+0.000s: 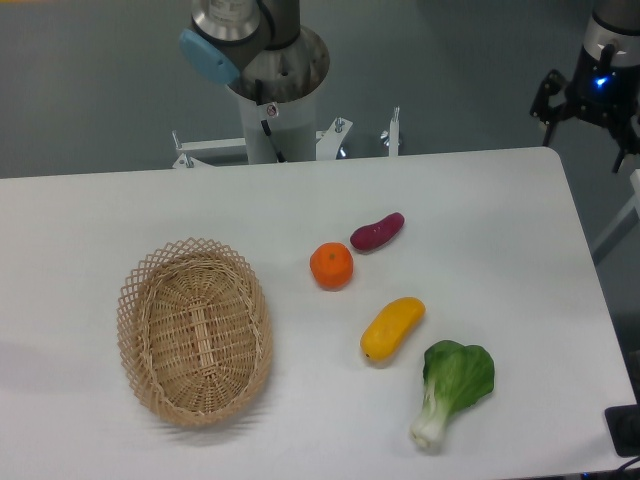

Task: Pick up the mango from the table
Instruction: 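Move the open gripper over the table toward the yellow mango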

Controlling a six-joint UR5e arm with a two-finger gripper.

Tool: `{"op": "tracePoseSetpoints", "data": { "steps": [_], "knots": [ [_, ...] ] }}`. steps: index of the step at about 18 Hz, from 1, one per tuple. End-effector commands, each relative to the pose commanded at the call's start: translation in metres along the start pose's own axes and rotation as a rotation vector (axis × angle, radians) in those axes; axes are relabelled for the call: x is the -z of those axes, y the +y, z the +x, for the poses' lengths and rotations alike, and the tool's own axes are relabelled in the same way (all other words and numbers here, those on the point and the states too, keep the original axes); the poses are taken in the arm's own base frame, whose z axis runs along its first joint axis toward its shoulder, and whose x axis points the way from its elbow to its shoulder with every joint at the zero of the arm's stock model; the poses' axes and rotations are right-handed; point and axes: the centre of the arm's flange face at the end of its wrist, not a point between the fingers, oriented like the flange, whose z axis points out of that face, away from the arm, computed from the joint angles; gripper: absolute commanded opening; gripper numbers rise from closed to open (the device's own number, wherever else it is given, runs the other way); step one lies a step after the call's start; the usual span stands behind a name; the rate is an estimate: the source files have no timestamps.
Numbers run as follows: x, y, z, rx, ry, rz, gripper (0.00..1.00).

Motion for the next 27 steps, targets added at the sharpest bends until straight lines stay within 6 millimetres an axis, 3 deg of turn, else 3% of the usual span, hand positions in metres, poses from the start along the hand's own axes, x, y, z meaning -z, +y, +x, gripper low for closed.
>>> {"op": "tracePoseSetpoints", "data": {
  "steps": [4,10,16,19,22,27],
  "knots": [
    [-0.005,-0.002,0.002,-0.002,0.010,0.000,1.00],
    [-0.030,-0.012,0.019,0.043,0.060,0.005,1.00],
    [-0.072,-0.062,0.044,0.143,0.067,0.010,1.00],
    [-0.108,-0.093,0.058,0.186,0.050,0.020,1.00],
    [-0.147,-0.123,0.074,0.145,0.036,0.028,1.00],
    [-0.184,-0.161,0.095,0.069,0.040,0.035,1.00]
  ]
}}
